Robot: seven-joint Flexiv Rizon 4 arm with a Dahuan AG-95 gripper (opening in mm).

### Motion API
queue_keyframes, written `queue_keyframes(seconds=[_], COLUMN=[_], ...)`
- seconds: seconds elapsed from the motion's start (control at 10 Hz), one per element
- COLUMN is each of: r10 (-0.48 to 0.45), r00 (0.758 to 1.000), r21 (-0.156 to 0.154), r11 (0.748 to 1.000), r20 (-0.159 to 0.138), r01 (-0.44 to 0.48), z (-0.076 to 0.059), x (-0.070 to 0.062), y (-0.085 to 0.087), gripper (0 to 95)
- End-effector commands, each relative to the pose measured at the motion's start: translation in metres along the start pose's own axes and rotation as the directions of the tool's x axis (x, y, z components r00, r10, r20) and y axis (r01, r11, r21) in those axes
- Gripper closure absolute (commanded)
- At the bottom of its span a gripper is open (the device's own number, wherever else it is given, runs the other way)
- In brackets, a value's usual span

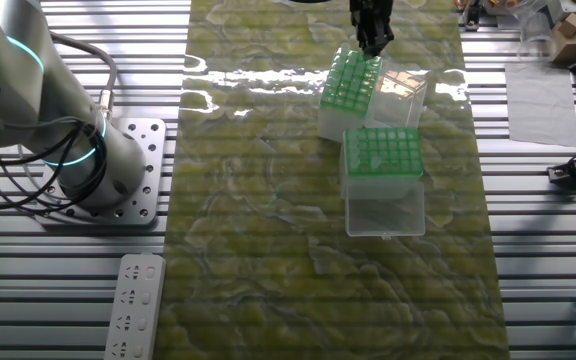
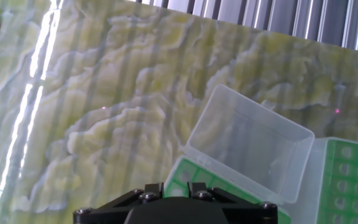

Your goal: Transfer all large pipette tips from one holder to another

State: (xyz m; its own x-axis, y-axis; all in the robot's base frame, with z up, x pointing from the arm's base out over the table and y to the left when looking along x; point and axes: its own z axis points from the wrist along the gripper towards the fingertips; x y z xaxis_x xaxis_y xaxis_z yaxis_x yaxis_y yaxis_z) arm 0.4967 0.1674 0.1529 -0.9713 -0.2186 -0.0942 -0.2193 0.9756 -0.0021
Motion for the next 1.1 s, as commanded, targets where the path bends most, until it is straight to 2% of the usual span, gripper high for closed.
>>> queue_keyframes(seconds=[0.1,0.4,0.6,1.0,1.1], r10=[-0.010,-0.009,-0.006,-0.021,-0.020], r00=[1.000,1.000,1.000,0.998,0.996], r21=[0.006,0.003,0.002,-0.009,-0.014], r11=[1.000,1.000,1.000,1.000,1.000], r20=[-0.006,-0.017,-0.030,-0.067,-0.084], r01=[0.010,0.009,0.006,0.020,0.019], z=[0.000,-0.009,-0.026,-0.075,-0.096], x=[0.000,-0.001,-0.004,-0.013,-0.019], y=[0.000,0.003,0.006,0.000,-0.004], gripper=[95.0,95.0,95.0,95.0,95.0])
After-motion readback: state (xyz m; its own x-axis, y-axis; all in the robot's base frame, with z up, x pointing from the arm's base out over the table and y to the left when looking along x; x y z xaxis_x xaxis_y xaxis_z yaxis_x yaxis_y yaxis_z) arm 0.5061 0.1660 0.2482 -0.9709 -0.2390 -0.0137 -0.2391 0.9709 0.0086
